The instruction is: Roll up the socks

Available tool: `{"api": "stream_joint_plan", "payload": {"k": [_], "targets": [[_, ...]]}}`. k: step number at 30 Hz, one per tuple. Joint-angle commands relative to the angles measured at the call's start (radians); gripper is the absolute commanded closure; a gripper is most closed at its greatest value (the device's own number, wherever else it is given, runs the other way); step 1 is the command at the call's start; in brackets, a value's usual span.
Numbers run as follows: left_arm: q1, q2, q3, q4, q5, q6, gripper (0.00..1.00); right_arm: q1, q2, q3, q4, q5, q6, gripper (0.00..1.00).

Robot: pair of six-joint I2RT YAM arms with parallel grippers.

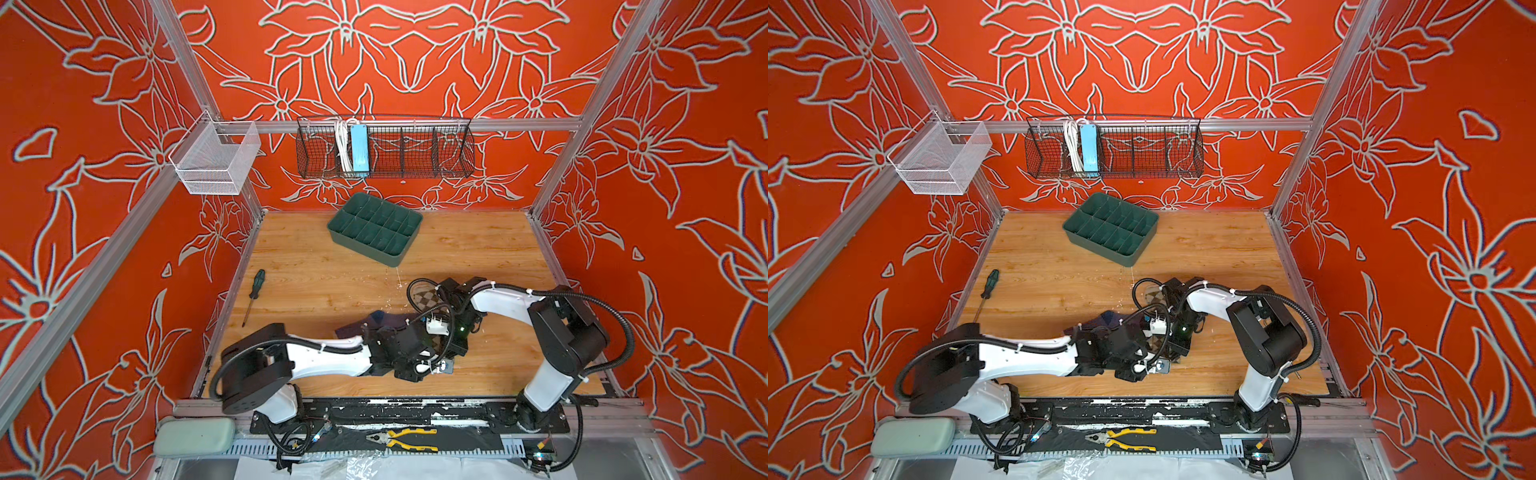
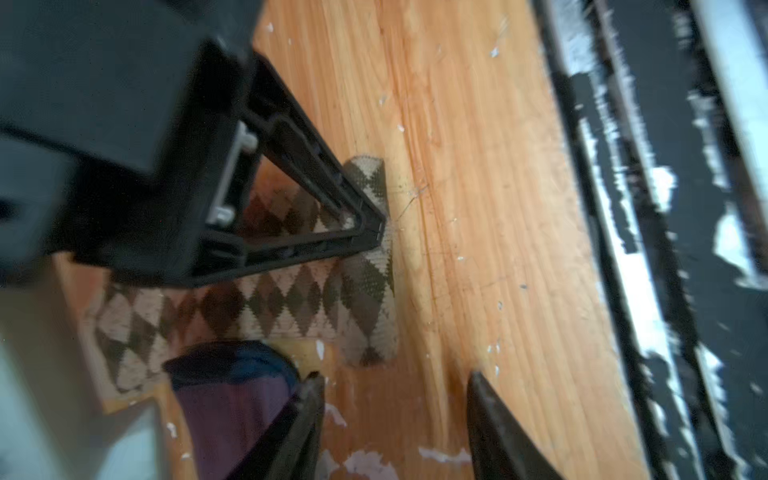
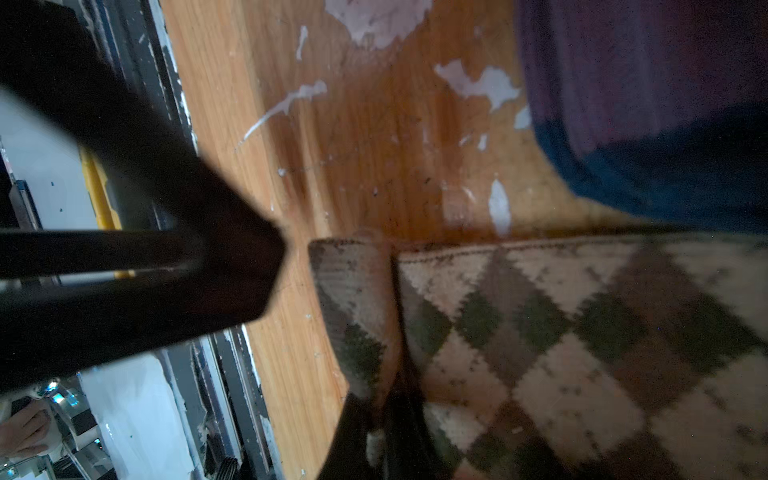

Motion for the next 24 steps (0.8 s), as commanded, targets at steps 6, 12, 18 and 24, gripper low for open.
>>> {"api": "stream_joint_plan", "payload": {"k": [6,12,18,24], "targets": [[-0.002,0.159,0.061,0.116,-0.096,-0.085,0.53,0.007,-0.017,-0.066,0.009,0.087,0.002,1.0],[-0.002,0.196,0.054,0.075,-0.108,-0.129,1.0,0.005,-0.073,-0.078,0.01,0.109,0.005,0.92],[0.007,0.18,0.072,-0.013,-0.078,-0.131,1.0,-0.07,-0.278,-0.114,0.037,0.14,0.074,0.83],[0.061,0.203,0.139,-0.139,0.084,-0.18,1.0,-0.222,-0.64,-0.173,0.096,0.147,0.186,0.66]]}}
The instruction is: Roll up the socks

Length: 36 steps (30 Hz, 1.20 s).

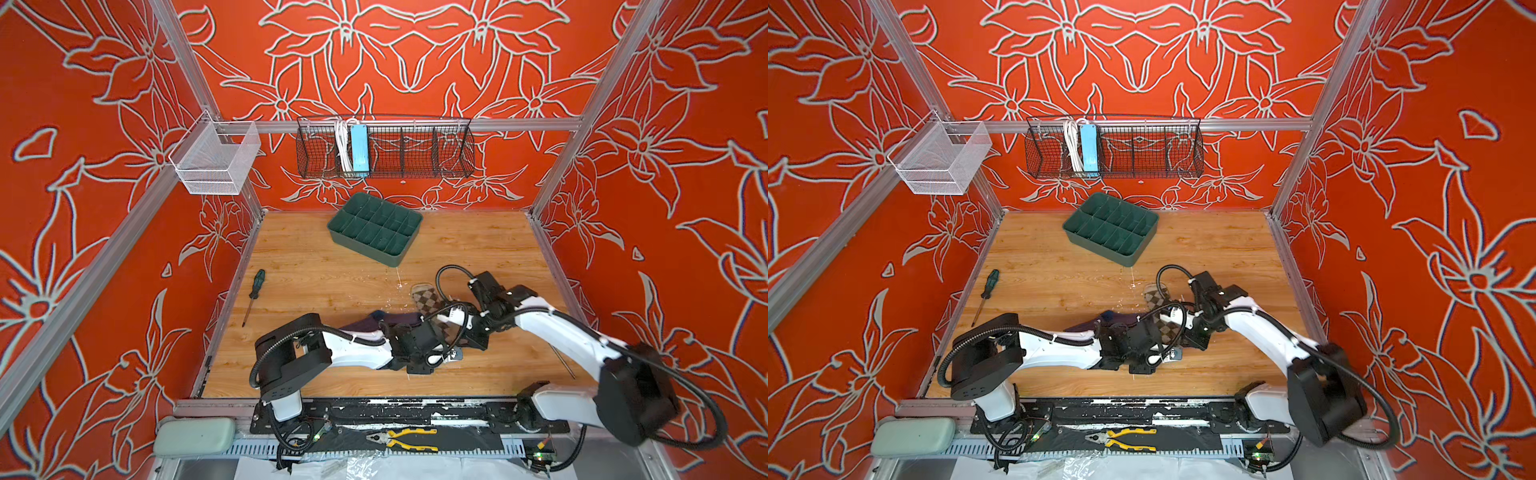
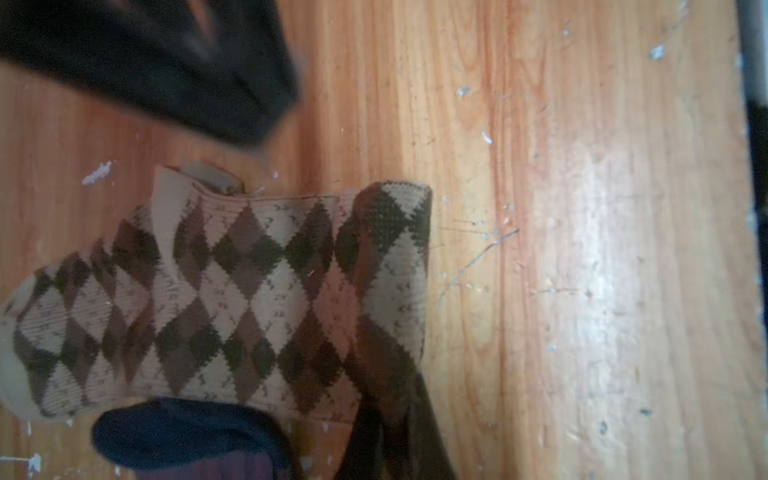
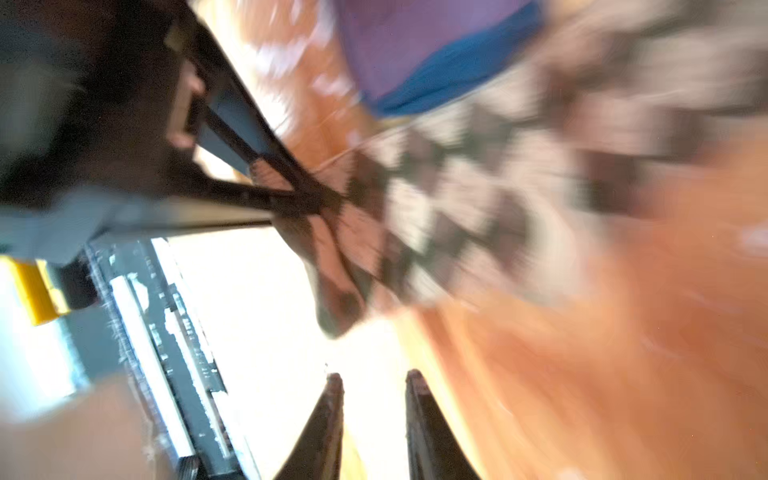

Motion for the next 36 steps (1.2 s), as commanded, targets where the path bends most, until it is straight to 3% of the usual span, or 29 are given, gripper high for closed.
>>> {"api": "stream_joint_plan", "payload": {"k": [1,3,6,8,11,14,15,18,22,27,30,36], "targets": [[0.042,0.041,0.037,-0.162,0.127,-0.041,1.0,-0.089,-0.202,-0.039,0.057,0.031,0.094,0.6],[0.063,0.061,0.089,-0.233,0.211,-0.034,1.0,-0.151,-0.332,-0.069,0.163,0.122,0.193,0.48],[0.1,0.129,0.215,-0.4,0.335,-0.019,1.0,-0.201,-0.506,-0.084,0.322,0.447,0.421,0.21],[0.128,0.187,0.3,-0.511,0.418,-0.022,1.0,-0.203,-0.61,-0.053,0.36,0.579,0.5,0.18],[0.183,0.278,0.424,-0.667,0.547,-0.041,1.0,-0.204,-0.716,-0.009,0.324,0.424,0.423,0.27],[0.231,0.382,0.552,-0.81,0.652,-0.057,1.0,-0.202,-0.778,-0.013,0.151,0.072,0.146,0.36],[0.242,0.413,0.587,-0.841,0.672,-0.068,1.0,-0.2,-0.784,-0.016,0.084,0.005,0.058,0.38],[0.277,0.512,0.696,-0.941,0.736,-0.09,1.0,-0.178,-0.76,-0.038,-0.094,-0.04,-0.12,0.42],[0.313,0.579,0.756,-0.951,0.788,-0.149,1.0,-0.029,-0.708,-0.087,-0.156,0.129,-0.209,0.45],[0.327,0.594,0.769,-0.935,0.798,-0.17,1.0,0.29,-0.585,-0.185,0.016,0.41,-0.185,0.45],[0.327,0.607,0.786,-0.945,0.794,-0.169,1.0,0.45,-0.412,-0.241,0.169,0.531,-0.174,0.44],[0.327,0.607,0.785,-0.948,0.807,-0.165,1.0,0.524,-0.14,-0.295,0.5,0.609,-0.13,0.45]]}}
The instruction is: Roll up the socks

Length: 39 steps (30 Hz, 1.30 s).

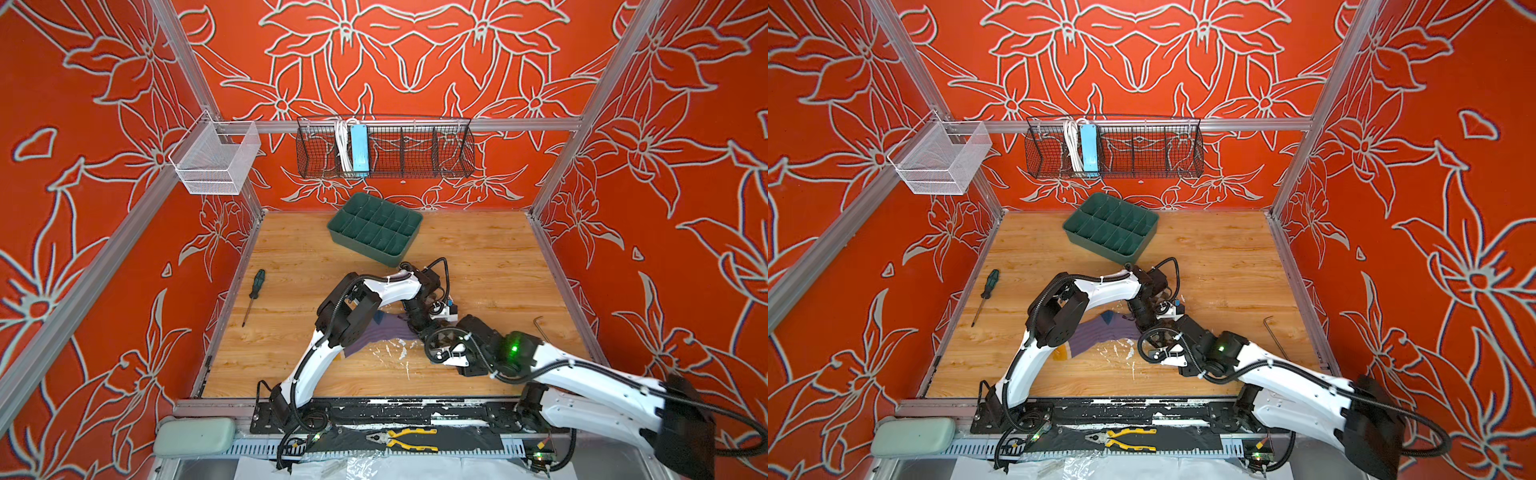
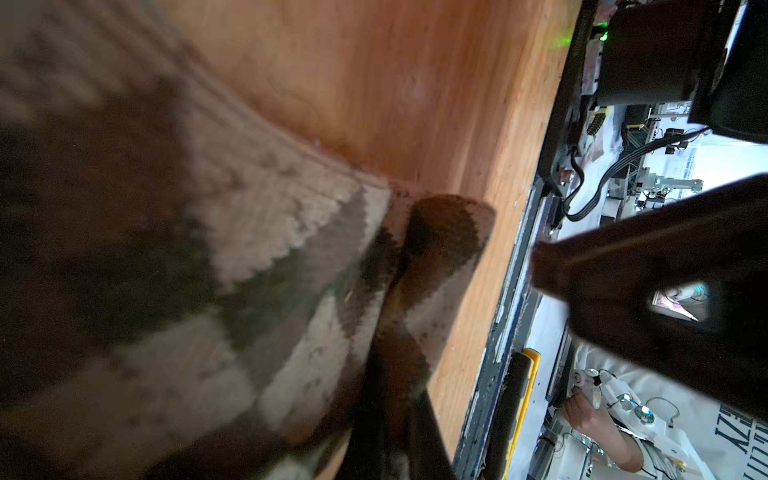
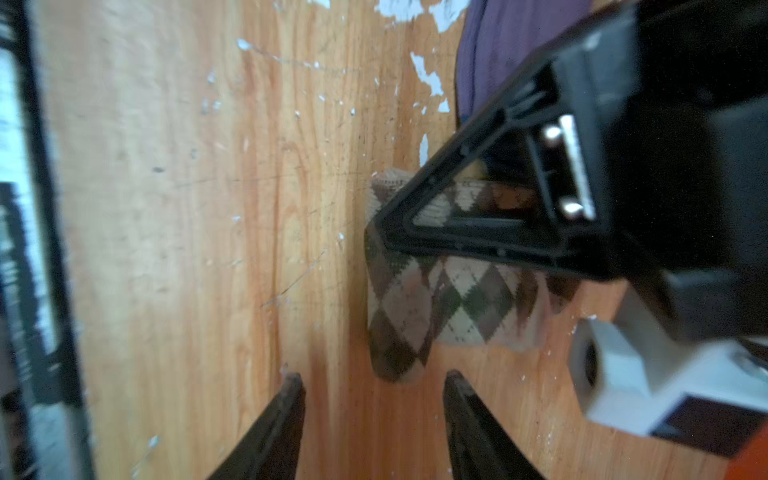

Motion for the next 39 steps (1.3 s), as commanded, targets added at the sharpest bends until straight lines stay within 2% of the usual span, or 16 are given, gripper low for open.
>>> {"api": "stream_joint_plan", "payload": {"k": [1,5,9,12,14,17,21,25,27,28,29,31,33,36,38,39], "targets": [[0.003,0.036,-0.003,-0.039,-0.031,0.002,1.0,0.013,0.064,-0.028,0.235,0.089,0.018,0.46],[0.003,0.017,-0.014,-0.04,-0.039,0.011,0.97,0.015,0.141,-0.065,0.29,0.094,0.036,0.55],[0.003,-0.05,-0.07,0.008,-0.042,0.013,0.88,0.017,0.157,-0.077,0.277,0.079,0.068,0.85],[0.003,-0.136,-0.131,0.074,-0.065,-0.008,0.83,0.017,0.14,-0.082,0.24,0.06,0.084,0.99],[0.004,-0.206,-0.169,0.118,-0.12,-0.039,0.83,0.015,0.123,-0.078,0.203,0.047,0.09,1.0],[0.013,-0.361,-0.264,0.227,-0.249,-0.105,0.76,0.013,0.102,-0.073,0.15,0.019,0.099,1.0],[0.027,-0.645,-0.429,0.427,-0.546,-0.184,0.61,0.006,0.097,-0.059,0.107,-0.045,0.115,1.0],[0.041,-0.935,-0.648,0.686,-0.811,-0.184,0.62,-0.02,0.133,-0.008,0.056,-0.172,0.152,1.0],[0.054,-1.046,-0.747,0.785,-0.823,-0.144,0.62,-0.043,0.174,0.026,0.027,-0.241,0.173,1.0],[0.061,-1.095,-0.781,0.809,-0.831,-0.142,0.56,-0.059,0.203,0.046,0.01,-0.277,0.19,1.0],[0.071,-1.121,-0.796,0.807,-0.821,-0.141,0.48,-0.076,0.231,0.066,-0.011,-0.308,0.203,1.0],[0.08,-1.149,-0.771,0.687,-0.747,-0.071,0.25,-0.103,0.306,0.12,-0.084,-0.377,0.185,1.0],[0.079,-1.171,-0.761,0.613,-0.68,-0.012,0.08,-0.114,0.359,0.156,-0.117,-0.393,0.172,1.0],[0.059,-1.224,-0.781,0.568,-0.608,0.083,0.05,-0.172,0.442,0.214,-0.166,-0.459,0.149,1.0],[-0.02,-1.269,-0.832,0.597,-0.66,0.181,0.07,-0.219,0.481,0.247,-0.191,-0.491,0.141,1.0],[-0.084,-1.291,-0.871,0.634,-0.731,0.256,0.08,-0.241,0.498,0.258,-0.199,-0.508,0.138,1.0]]}}
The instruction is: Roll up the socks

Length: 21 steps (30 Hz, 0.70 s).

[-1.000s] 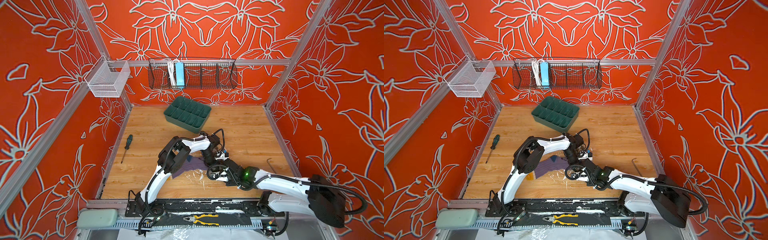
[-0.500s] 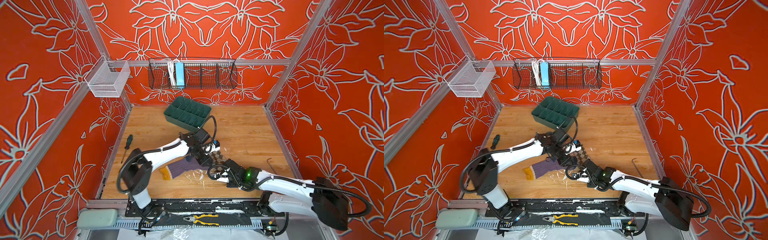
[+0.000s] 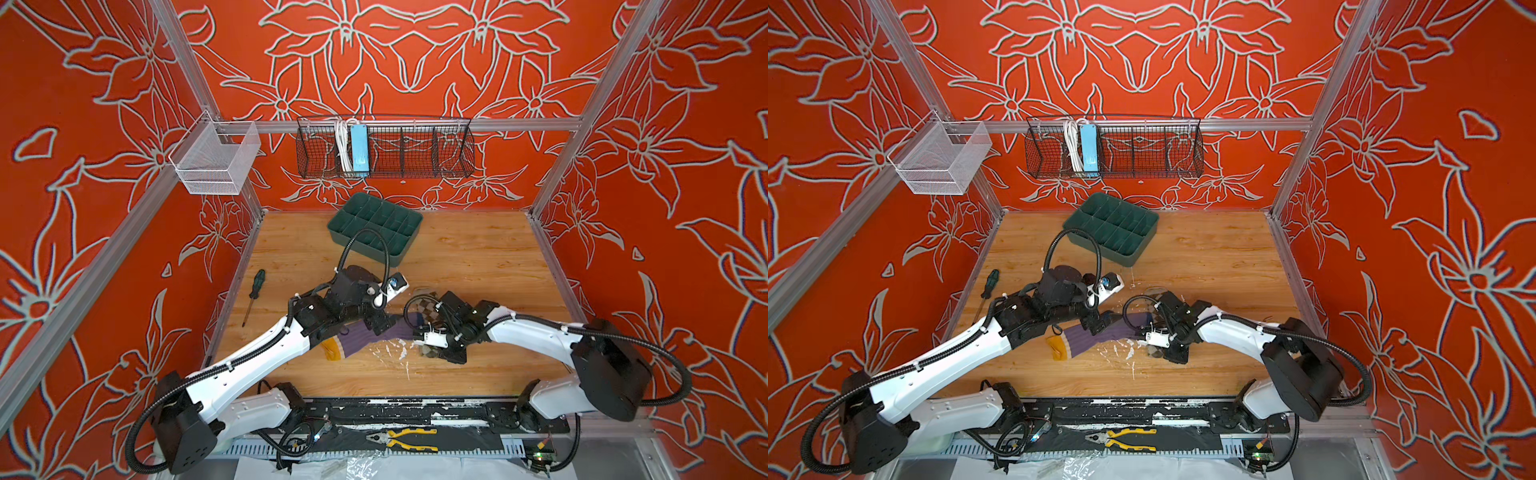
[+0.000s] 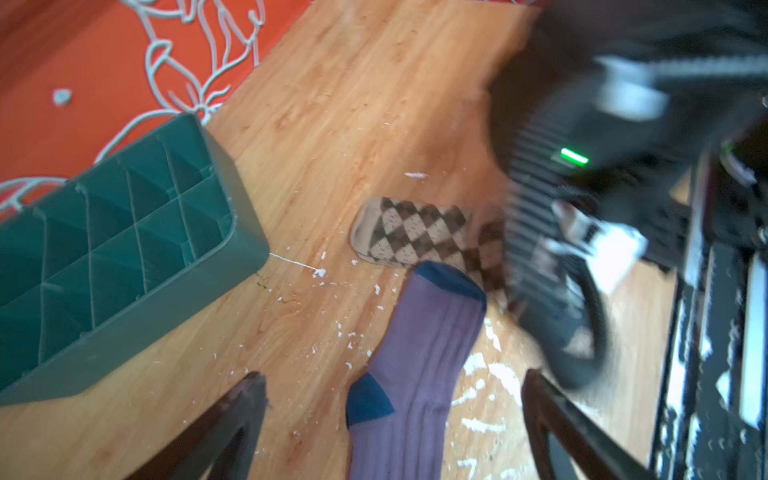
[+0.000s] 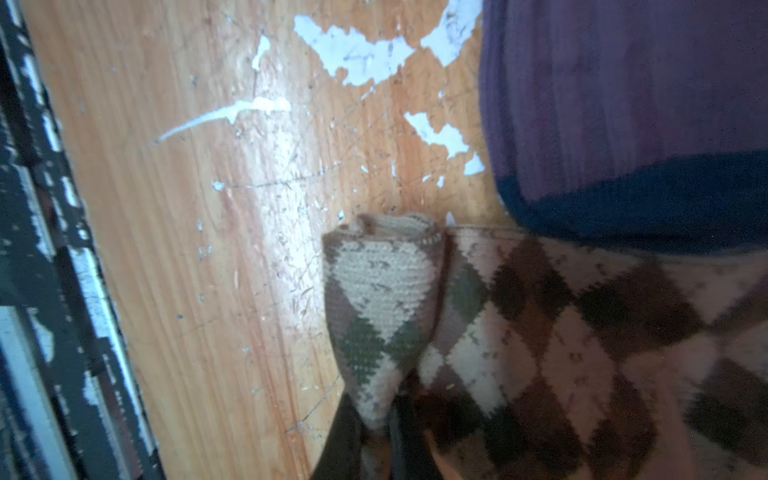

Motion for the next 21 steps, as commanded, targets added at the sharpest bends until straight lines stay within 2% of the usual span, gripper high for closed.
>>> {"api": "stream_joint_plan", "payload": {"k": [1,4,9,14,19,21], "targets": [[-0.175,-0.072,-0.107,0.068,-0.108,0.264,0.08,-0.062,0.068,0.017,-0.11,-0.108,-0.019,1.0],[-0.329,-0.068,-0.207,0.24,-0.267,0.39,0.12,-0.105,0.1,0.029,-0.13,-0.123,-0.042,1.0],[-0.461,0.074,-0.252,0.388,-0.367,0.408,0.16,-0.141,0.123,0.023,-0.122,-0.127,-0.056,1.0],[-0.492,0.269,-0.213,0.449,-0.342,0.408,0.2,-0.151,0.128,0.019,-0.105,-0.132,-0.05,1.0],[-0.492,0.471,-0.16,0.509,-0.37,0.389,0.36,-0.155,0.126,0.012,-0.092,-0.122,-0.045,1.0],[-0.49,0.538,-0.134,0.532,-0.399,0.363,0.38,-0.156,0.126,0.013,-0.092,-0.124,-0.045,1.0]]}}
